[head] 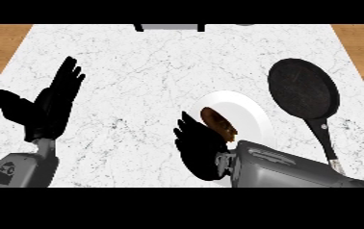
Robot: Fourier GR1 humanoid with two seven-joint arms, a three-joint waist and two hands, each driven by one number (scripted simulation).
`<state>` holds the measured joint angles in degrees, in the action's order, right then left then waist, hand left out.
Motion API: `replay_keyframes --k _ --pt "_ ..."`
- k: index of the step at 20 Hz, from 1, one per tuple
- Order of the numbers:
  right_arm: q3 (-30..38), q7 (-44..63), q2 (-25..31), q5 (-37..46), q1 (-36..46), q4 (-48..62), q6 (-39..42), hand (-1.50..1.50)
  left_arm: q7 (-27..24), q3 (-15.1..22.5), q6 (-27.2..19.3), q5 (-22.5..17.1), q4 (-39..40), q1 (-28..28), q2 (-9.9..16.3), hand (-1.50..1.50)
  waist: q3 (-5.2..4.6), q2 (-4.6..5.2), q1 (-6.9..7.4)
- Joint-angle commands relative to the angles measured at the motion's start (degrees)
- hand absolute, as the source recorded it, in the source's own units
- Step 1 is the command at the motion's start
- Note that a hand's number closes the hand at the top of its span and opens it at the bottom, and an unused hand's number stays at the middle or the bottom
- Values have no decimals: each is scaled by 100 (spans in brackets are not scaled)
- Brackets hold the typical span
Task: Pick the sweet potato from the plate and place it in the pan
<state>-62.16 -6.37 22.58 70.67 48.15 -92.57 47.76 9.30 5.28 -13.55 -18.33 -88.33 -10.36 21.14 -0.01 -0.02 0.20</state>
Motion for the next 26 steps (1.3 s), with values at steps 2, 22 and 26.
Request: replay_keyframes --k 2,22,26 --pt "25 13 -315 607 -196 355 -125 -150 -142 30 32 232 241 -3 -258 0 0 5 -4" --pt "738 -809 -969 2065 -770 2277 -1387 -150 247 -493 455 349 -343 139 -335 0 1 3 9" --pt "1003 -1033 -1176 2154 -794 2892 -1857 -150 82 -618 584 343 71 23 -432 0 0 12 5"
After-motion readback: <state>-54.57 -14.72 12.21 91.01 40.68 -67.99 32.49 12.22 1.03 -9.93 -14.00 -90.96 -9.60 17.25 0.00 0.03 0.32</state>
